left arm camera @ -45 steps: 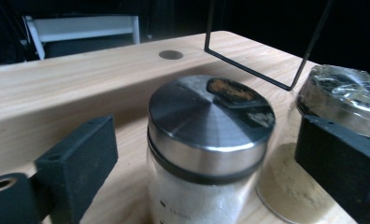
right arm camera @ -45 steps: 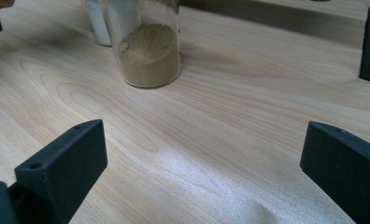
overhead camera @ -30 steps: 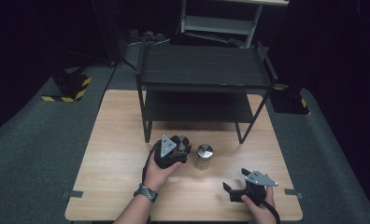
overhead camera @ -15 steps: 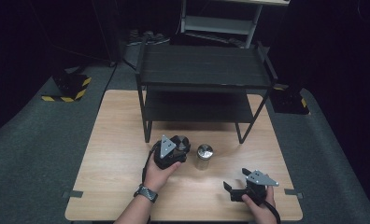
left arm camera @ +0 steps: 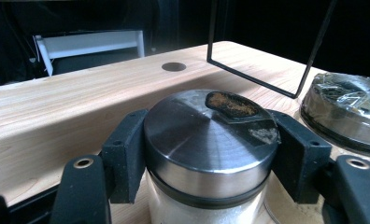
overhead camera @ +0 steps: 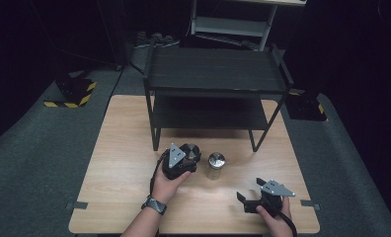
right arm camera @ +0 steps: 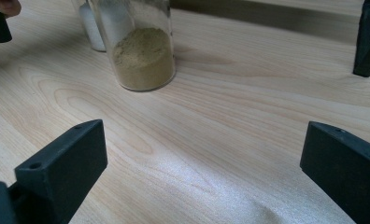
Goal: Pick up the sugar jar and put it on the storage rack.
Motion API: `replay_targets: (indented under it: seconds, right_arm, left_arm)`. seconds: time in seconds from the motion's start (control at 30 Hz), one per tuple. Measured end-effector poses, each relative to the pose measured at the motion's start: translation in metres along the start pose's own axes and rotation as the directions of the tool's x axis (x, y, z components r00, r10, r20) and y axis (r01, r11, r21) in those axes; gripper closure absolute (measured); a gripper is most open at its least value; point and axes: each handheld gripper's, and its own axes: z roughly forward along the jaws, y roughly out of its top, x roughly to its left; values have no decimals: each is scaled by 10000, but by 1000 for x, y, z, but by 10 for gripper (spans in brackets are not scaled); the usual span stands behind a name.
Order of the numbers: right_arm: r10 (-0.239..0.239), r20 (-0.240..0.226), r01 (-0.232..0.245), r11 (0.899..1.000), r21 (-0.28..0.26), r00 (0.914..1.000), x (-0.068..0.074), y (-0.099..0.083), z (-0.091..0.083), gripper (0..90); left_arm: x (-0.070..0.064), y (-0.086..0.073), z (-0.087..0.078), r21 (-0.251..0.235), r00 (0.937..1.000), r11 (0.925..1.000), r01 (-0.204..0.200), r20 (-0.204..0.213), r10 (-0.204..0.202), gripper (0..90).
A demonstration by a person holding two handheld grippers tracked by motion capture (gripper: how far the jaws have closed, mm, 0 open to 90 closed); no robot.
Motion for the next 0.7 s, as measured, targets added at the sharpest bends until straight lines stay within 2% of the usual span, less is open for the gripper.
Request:
replay_targets:
  seconds: [0.23, 0.33, 0.7]
  right_arm:
    - [16, -8, -16, 10000, 8, 10000, -1, 0, 0, 7]
    - [5, -9, -5, 10000, 13, 10000, -1, 0, 0, 7]
    - [38, 128, -39, 10000, 84, 9999, 0, 1, 0, 7]
  left_arm:
    - [5, -2, -8, -212, 9996, 9994, 261, -59, -262, 350]
    - [6, -1, -14, -334, 9996, 9991, 257, -121, -261, 350]
    - [4, 8, -33, -473, 9994, 9988, -143, -336, 127, 350]
